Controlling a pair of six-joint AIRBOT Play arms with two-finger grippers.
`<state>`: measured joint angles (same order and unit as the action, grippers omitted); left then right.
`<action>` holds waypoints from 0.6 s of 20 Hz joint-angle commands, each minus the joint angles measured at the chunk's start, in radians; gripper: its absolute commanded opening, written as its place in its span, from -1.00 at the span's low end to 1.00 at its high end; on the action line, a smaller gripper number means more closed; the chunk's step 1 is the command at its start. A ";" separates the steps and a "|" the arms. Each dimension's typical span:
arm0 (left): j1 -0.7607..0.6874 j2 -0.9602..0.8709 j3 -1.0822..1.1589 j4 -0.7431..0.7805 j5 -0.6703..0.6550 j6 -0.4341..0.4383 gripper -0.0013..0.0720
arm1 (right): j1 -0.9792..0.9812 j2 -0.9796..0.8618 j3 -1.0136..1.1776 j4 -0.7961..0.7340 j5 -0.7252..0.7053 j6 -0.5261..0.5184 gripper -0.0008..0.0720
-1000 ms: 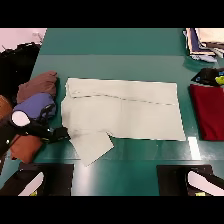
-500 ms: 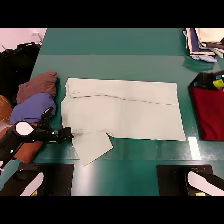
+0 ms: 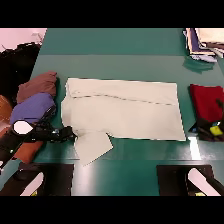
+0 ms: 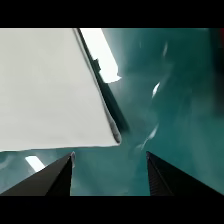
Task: Fold the shirts.
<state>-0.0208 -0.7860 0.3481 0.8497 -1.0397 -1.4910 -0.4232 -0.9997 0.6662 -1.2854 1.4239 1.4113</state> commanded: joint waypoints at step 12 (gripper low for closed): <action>0.000 0.002 0.042 0.039 -0.041 -0.026 -0.90 | 0.097 0.018 -0.202 0.123 -0.197 -0.034 -0.93</action>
<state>-0.0208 -0.7849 0.3637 0.8425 -1.0298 -1.4906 -0.3557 -0.9825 0.4595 -1.1503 1.2106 1.3899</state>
